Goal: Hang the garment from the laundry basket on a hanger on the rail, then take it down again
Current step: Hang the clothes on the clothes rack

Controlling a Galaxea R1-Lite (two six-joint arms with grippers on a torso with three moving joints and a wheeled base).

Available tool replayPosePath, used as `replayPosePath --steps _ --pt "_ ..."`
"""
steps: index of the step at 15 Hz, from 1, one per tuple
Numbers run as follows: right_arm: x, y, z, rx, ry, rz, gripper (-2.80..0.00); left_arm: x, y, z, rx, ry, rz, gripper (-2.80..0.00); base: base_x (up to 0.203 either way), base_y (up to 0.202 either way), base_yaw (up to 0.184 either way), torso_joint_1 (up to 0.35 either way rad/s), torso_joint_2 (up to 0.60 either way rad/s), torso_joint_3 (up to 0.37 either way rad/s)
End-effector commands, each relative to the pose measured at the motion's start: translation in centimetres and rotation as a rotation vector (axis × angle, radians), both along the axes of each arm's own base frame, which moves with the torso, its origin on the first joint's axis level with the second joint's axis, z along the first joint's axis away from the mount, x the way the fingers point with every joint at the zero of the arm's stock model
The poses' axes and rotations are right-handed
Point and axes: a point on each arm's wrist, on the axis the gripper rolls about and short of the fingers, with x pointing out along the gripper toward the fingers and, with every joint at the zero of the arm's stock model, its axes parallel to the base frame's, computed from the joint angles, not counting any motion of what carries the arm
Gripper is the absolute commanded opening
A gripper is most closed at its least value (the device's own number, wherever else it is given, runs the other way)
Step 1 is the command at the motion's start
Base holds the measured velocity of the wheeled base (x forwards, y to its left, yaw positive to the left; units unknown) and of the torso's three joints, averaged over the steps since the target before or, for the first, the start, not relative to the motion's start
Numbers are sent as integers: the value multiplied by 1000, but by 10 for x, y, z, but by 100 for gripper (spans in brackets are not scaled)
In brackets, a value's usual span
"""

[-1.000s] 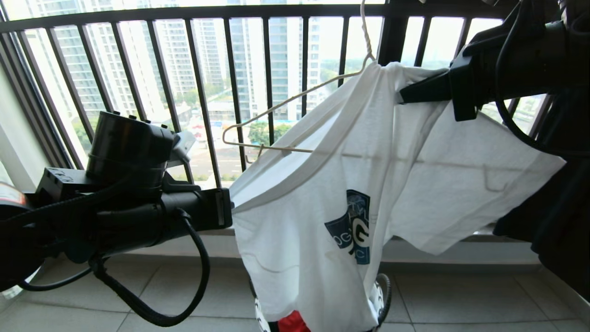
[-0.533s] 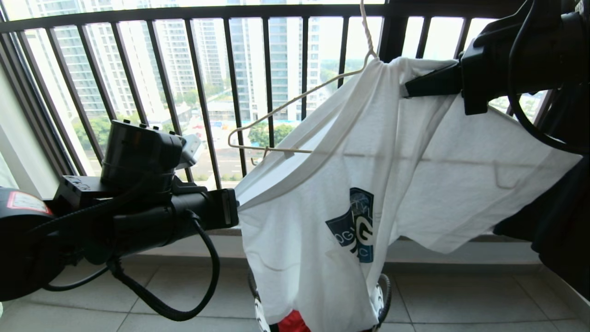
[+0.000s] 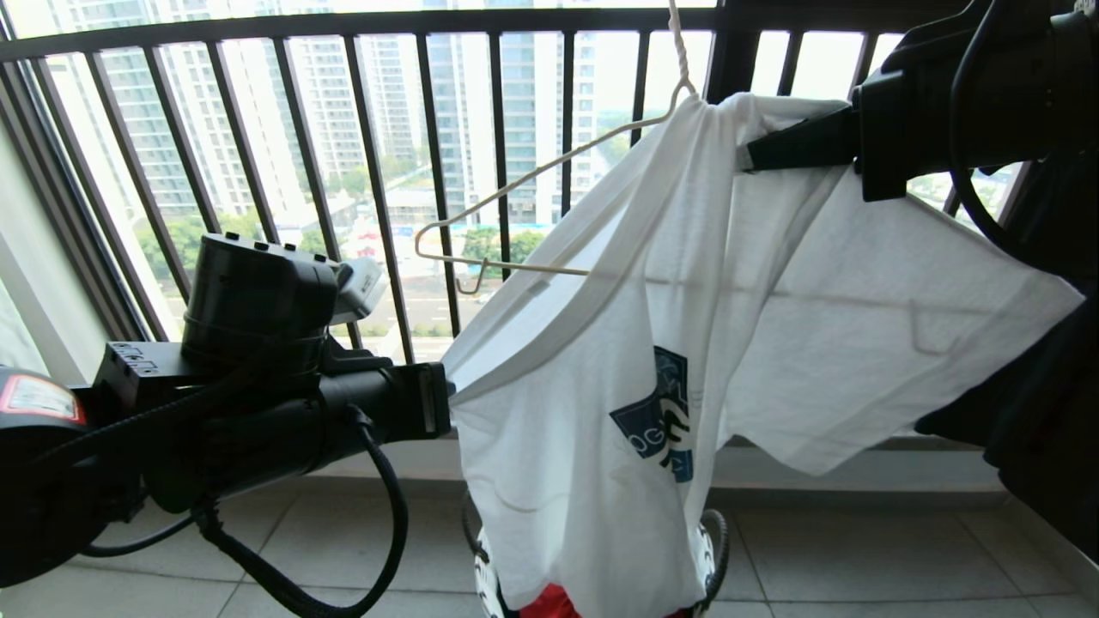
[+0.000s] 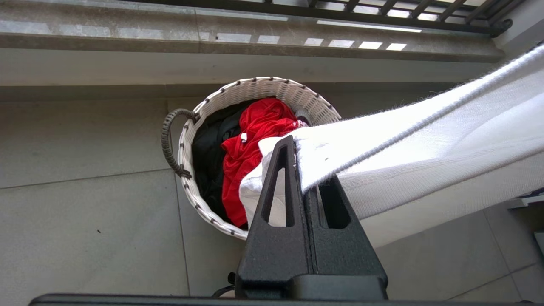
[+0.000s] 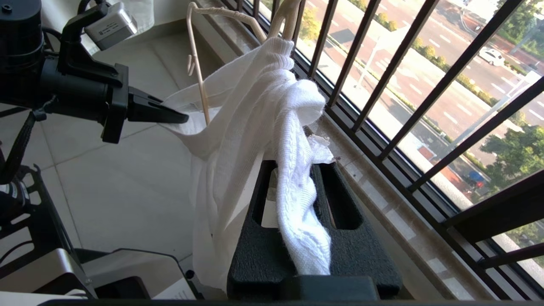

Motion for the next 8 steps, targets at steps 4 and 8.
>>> replayPosePath --steps 4,8 --pt "-2 13 -3 18 10 43 -280 2 -3 -1 -13 -8 -2 -280 0 0 0 0 0 0" --pt "-6 11 2 45 1 40 -280 7 -5 -3 -25 -23 9 -280 0 0 0 0 0 0"
